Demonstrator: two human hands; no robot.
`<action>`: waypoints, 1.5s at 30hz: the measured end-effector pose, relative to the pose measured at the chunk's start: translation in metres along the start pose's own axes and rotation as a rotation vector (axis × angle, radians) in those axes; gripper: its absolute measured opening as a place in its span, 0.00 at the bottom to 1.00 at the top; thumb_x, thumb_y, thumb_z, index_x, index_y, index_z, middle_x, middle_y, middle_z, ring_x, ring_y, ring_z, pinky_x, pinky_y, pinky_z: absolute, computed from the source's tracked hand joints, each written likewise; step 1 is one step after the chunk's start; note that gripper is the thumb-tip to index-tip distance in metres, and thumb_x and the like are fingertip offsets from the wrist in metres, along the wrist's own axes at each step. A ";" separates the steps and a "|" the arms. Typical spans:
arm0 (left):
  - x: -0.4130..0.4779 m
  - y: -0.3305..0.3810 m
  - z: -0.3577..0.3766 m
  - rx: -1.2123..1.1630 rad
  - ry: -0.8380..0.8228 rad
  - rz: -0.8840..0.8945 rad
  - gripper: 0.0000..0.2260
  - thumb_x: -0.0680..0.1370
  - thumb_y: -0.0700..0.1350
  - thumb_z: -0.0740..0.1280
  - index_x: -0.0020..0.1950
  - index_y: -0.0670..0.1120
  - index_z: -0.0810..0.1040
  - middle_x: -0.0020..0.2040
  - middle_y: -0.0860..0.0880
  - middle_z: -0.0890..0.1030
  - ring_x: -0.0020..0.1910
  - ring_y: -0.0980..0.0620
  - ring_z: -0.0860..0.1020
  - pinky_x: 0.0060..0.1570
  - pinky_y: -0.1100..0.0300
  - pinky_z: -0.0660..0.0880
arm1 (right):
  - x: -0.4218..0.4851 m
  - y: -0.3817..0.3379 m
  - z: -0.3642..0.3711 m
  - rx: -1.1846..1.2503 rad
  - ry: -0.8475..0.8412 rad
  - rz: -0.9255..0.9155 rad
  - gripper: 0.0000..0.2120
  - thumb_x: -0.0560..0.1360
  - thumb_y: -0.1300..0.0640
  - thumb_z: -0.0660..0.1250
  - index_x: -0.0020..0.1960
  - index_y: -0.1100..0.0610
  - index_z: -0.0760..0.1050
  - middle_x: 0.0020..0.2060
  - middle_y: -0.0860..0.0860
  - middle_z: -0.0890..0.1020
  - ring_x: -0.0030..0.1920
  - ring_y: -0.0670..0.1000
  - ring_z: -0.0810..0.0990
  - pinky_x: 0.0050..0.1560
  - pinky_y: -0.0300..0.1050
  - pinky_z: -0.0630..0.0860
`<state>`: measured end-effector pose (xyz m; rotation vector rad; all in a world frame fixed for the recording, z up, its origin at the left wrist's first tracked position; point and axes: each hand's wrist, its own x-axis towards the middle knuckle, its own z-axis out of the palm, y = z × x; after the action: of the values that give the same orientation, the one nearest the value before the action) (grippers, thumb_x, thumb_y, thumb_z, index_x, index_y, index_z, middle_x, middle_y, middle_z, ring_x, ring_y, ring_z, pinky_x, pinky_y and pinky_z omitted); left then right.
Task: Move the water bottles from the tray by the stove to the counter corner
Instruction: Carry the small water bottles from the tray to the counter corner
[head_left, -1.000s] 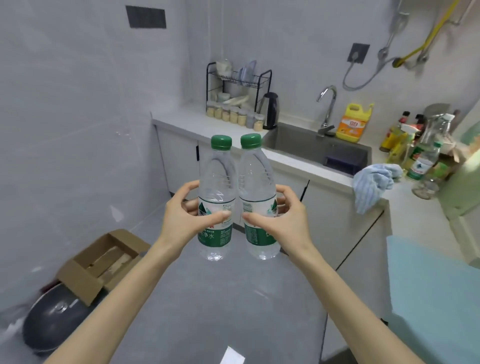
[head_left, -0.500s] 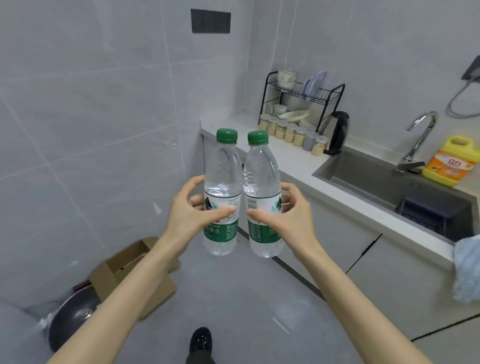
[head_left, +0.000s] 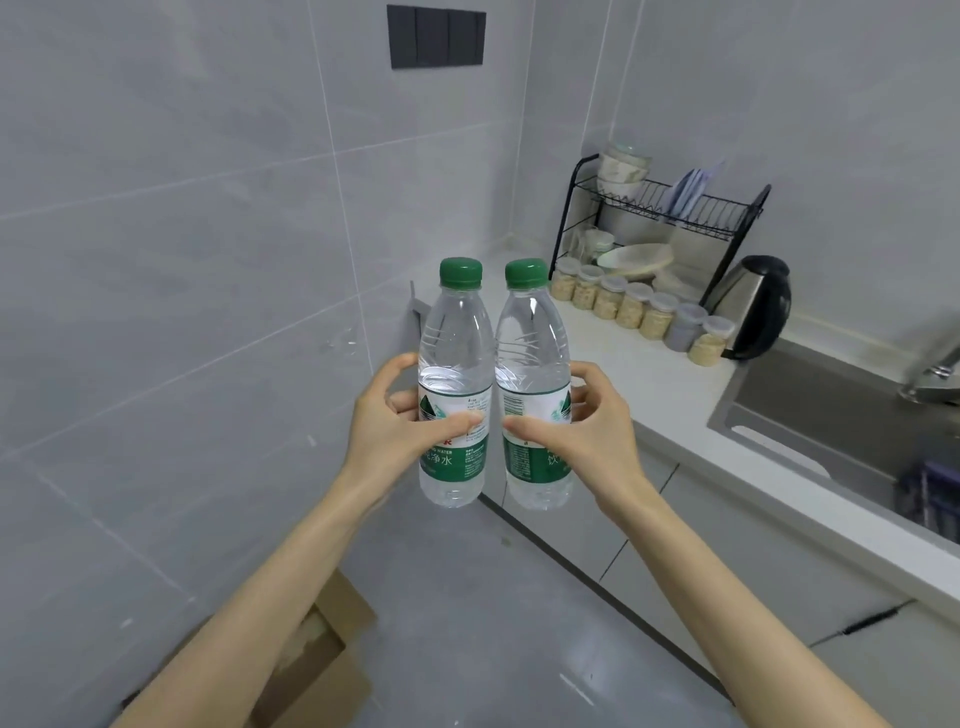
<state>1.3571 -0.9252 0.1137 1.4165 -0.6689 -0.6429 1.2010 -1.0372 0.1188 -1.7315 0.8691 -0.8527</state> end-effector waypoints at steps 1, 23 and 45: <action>0.014 -0.002 -0.002 -0.006 -0.004 -0.004 0.34 0.63 0.31 0.78 0.66 0.45 0.70 0.45 0.48 0.86 0.42 0.51 0.85 0.39 0.60 0.80 | 0.013 0.001 0.005 -0.001 -0.003 0.005 0.26 0.59 0.55 0.82 0.51 0.44 0.74 0.43 0.45 0.81 0.46 0.49 0.79 0.46 0.45 0.79; 0.426 -0.060 0.042 0.110 -0.069 -0.068 0.29 0.63 0.33 0.79 0.58 0.51 0.72 0.44 0.49 0.86 0.45 0.49 0.85 0.45 0.55 0.81 | 0.418 0.098 0.061 -0.033 -0.062 0.060 0.29 0.57 0.56 0.83 0.52 0.47 0.72 0.45 0.51 0.81 0.45 0.51 0.78 0.42 0.41 0.77; 0.708 -0.167 0.051 0.169 -0.323 -0.178 0.36 0.58 0.38 0.80 0.61 0.45 0.67 0.43 0.56 0.85 0.45 0.51 0.83 0.49 0.51 0.80 | 0.643 0.200 0.142 -0.121 0.036 0.256 0.30 0.61 0.57 0.81 0.56 0.45 0.69 0.47 0.42 0.79 0.50 0.45 0.77 0.46 0.34 0.74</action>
<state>1.7873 -1.4971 -0.0262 1.5552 -0.8732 -0.9883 1.6083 -1.5755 -0.0142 -1.6664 1.1584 -0.6736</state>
